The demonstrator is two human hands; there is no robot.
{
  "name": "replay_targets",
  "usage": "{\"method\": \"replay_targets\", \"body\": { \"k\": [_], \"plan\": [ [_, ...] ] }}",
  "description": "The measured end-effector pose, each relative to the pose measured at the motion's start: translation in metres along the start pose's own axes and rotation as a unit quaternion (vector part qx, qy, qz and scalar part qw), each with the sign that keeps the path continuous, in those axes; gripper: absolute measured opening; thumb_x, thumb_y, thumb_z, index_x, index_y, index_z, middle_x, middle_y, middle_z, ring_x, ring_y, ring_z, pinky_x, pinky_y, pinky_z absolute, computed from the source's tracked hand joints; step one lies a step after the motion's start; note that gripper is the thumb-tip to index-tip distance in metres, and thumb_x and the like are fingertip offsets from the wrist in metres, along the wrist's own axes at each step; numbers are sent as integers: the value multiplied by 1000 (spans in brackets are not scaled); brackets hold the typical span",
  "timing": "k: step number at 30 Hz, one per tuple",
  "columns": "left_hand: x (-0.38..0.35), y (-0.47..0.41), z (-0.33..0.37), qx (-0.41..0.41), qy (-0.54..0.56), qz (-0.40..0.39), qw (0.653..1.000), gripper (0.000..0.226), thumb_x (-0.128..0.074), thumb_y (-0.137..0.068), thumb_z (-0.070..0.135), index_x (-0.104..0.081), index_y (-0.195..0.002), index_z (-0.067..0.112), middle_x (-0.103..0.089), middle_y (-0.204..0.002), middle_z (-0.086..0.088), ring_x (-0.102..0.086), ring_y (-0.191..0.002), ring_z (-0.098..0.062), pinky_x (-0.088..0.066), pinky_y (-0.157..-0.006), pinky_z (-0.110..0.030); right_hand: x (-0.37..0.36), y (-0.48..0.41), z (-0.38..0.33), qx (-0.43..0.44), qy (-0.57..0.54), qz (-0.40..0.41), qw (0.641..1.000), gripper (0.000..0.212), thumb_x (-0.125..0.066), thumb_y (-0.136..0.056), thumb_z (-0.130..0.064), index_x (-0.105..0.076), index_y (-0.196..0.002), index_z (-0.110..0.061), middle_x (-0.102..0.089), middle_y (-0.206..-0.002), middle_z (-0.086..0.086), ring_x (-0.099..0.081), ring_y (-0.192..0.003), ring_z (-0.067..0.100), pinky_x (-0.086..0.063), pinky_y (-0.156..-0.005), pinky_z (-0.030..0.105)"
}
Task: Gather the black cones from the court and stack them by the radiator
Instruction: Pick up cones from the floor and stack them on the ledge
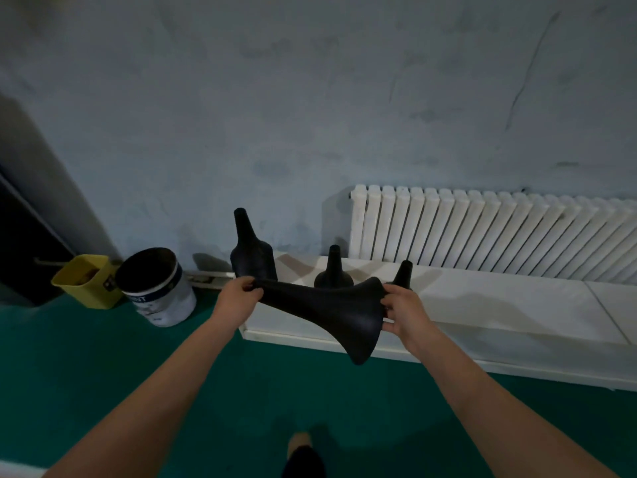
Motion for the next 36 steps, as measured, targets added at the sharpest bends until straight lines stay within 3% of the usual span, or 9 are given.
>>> {"method": "replay_targets", "body": {
  "k": [5, 10, 15, 17, 22, 26, 29, 32, 36],
  "plan": [
    [-4, -91, 25, -8, 8, -18, 1000, 38, -62, -89, 8, -57, -126, 0, -62, -122, -18, -57, -113, -32, -43, -100, -38, -27, -75, -26, -5, 21, 17, 1000, 33, -35, -99, -2, -56, -123, -12, -63, -102, 13, -62, -98, 28, -56, -77, 40],
    [-6, -170, 44, -13, -6, -51, 999, 39, -65, -87, 5, -58, -124, -2, -63, -121, -19, -58, -113, -32, -43, -101, -35, -50, -140, -53, -25, 10, 58, 998, 28, -35, -100, -4, -56, -115, -13, -62, -94, 13, -61, -95, 30, -54, -85, 45],
    [-10, -225, 62, -10, 9, -68, 998, 41, -68, -85, 8, -58, -124, 0, -62, -121, -20, -59, -109, -33, -46, -100, -46, -58, -188, -68, -33, 16, 65, 997, 26, -35, -100, -6, -58, -109, -14, -63, -95, 14, -61, -99, 32, -52, -90, 47],
    [-16, -245, 68, -10, 0, -74, 997, 40, -69, -84, 12, -59, -122, 4, -64, -118, -17, -60, -107, -31, -48, -98, -45, -56, -208, -73, -28, 23, 55, 998, 29, -35, -100, -6, -61, -111, -10, -64, -93, 14, -61, -95, 32, -53, -86, 45],
    [-35, -282, 102, -20, 8, -65, 998, 37, -72, -82, 11, -63, -117, 6, -66, -110, -12, -59, -95, -20, -44, -89, -27, -44, -259, -84, -47, 3, 36, 998, 33, -33, -98, 0, -59, -118, -5, -60, -89, 16, -58, -83, 29, -52, -67, 33],
    [-52, -310, 136, -8, 20, -74, 997, 32, -73, -80, 6, -63, -110, 4, -66, -110, -19, -60, -91, -23, -48, -91, -35, -32, -296, -96, -103, -32, 27, 994, 25, -37, -96, 2, -59, -108, -1, -57, -77, 12, -55, -68, 25, -50, -54, 28],
    [-70, -334, 158, -23, -18, -77, 997, 32, -75, -79, 9, -63, -108, 6, -66, -111, -18, -60, -89, -24, -50, -92, -39, -25, -333, -100, -131, -26, 22, 991, 32, -39, -91, 10, -59, -114, 2, -53, -78, 12, -51, -63, 22, -46, -53, 26],
    [-89, -352, 171, -42, -38, -79, 995, 41, -73, -80, 11, -59, -119, 7, -62, -114, -15, -59, -92, -23, -49, -89, -34, -25, -360, -98, -166, 5, 14, 986, 28, -44, -89, 9, -54, -113, 1, -55, -102, 17, -55, -78, 24, -47, -59, 30],
    [-112, -371, 179, -69, -78, -80, 991, 44, -74, -80, 15, -62, -122, 9, -59, -117, -8, -59, -101, -19, -42, -86, -23, -24, -388, -79, -193, 5, -62, 979, 34, -53, -87, -4, -53, -121, -3, -54, -116, 15, -52, -111, 35, -51, -73, 41]
  ]
}}
Point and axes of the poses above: each hand's wrist, its own y-axis away from the middle knuckle, its own x-axis out of the back of the hand, z = x × y, the point moved 3 cm from there along -y, towards the middle knuckle
